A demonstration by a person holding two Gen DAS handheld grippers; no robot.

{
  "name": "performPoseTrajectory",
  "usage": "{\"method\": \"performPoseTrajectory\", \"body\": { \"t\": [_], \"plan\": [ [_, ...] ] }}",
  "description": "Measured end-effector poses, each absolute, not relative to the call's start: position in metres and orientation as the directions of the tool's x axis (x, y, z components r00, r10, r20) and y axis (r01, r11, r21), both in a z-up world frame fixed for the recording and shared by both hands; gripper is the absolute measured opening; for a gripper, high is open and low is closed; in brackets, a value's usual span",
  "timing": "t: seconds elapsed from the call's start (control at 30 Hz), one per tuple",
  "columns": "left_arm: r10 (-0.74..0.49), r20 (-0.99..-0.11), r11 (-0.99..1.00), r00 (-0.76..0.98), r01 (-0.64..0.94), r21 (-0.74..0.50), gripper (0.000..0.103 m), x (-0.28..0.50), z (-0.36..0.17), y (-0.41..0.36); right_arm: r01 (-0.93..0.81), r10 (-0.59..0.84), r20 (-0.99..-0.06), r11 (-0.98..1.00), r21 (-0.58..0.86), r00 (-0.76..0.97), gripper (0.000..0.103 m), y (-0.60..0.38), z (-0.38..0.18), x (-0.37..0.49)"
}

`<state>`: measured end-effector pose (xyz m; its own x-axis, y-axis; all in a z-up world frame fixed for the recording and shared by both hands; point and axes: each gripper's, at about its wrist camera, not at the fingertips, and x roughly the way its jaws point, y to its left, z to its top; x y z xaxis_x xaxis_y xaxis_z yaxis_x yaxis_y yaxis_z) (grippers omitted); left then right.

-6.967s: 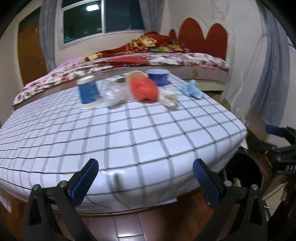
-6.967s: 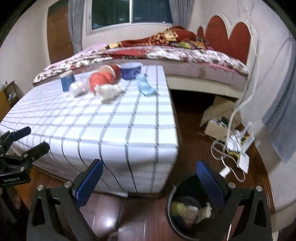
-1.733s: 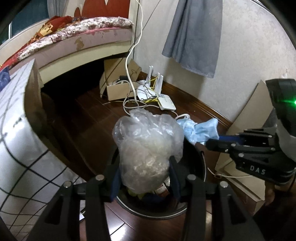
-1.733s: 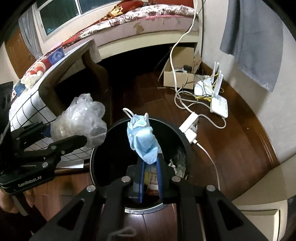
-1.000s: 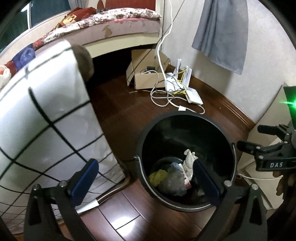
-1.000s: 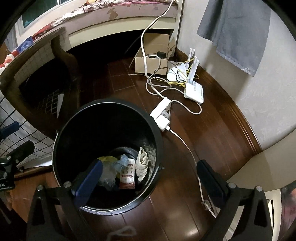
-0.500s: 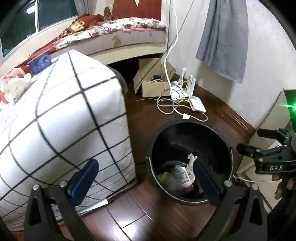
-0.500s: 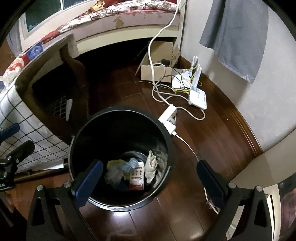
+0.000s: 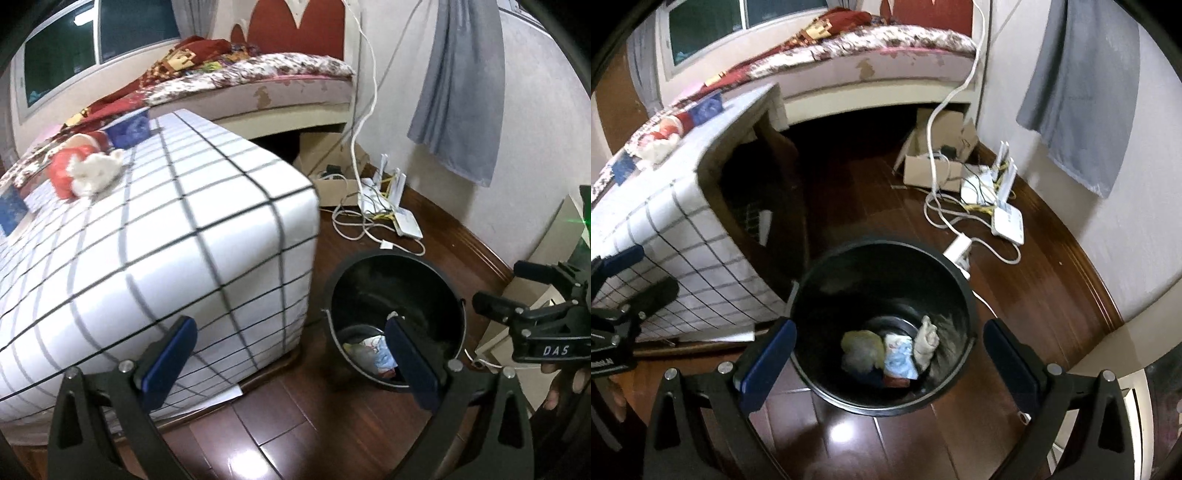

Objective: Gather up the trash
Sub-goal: 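Move both tools back over the table toward the remaining items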

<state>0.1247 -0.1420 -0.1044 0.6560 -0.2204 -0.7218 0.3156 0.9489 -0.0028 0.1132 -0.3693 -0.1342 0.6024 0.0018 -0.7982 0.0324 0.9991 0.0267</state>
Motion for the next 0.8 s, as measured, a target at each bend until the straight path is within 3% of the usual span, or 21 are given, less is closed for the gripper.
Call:
{"method": "performPoseTrajectory", "body": {
  "t": [0.8],
  "plan": [
    [-0.049, -0.650, 0.998, 0.758, 0.061, -0.004, 0.102, 0.106, -0.073, -0.014, -0.203, 0.171, -0.691, 0.978, 0.036, 0.703, 0.102, -0.242, -0.087, 0.138]
  ]
}}
